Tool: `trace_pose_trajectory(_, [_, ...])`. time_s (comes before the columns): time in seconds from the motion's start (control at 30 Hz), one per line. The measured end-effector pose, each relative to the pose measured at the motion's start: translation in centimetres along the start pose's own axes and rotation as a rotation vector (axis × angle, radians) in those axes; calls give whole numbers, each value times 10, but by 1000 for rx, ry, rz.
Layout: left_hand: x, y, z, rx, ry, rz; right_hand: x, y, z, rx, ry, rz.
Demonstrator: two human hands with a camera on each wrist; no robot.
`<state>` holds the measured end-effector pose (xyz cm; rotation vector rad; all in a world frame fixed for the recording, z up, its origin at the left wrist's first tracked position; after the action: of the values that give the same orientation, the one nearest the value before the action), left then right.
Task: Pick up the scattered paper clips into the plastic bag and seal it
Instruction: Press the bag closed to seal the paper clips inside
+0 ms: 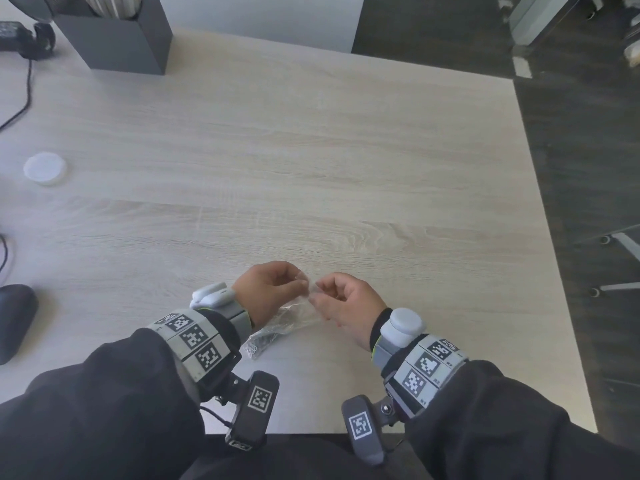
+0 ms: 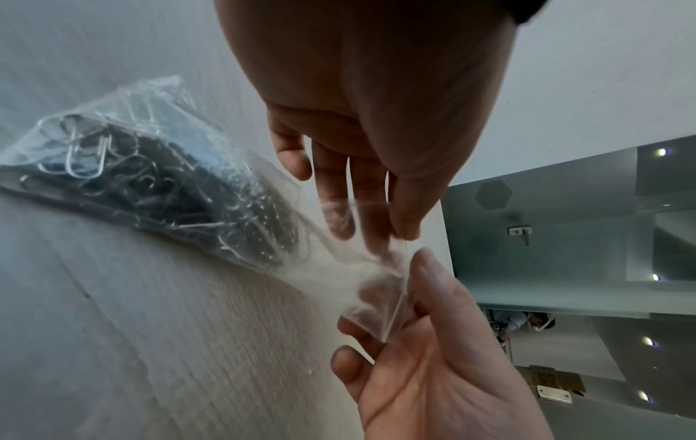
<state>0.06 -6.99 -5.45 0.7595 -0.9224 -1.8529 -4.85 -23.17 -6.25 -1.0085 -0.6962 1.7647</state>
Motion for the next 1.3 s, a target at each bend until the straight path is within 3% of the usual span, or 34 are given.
trace_pose_trajectory(0.33, [0,8,-12,-32,26,78,-2,-6,-15,43,57,-153])
trace_pose_trajectory(0.8, [-4,14,-30,-70,42,3,-2,-9,-37,76,66,-179])
trace_pose_trajectory(1.3, [-12,14,-48,-84,12,121,2,-10,-58,125,70,-209])
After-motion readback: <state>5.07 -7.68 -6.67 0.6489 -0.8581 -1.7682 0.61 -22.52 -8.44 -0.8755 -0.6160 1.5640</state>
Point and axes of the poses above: each hand's wrist, its own z-axis away from the middle knuckle, its own x-axis out of the palm, y = z × x, the point moved 5 cm from there along -z, towards the middle knuckle, and after that the axes turned 10 degrees about z, right-handed, at the moved point
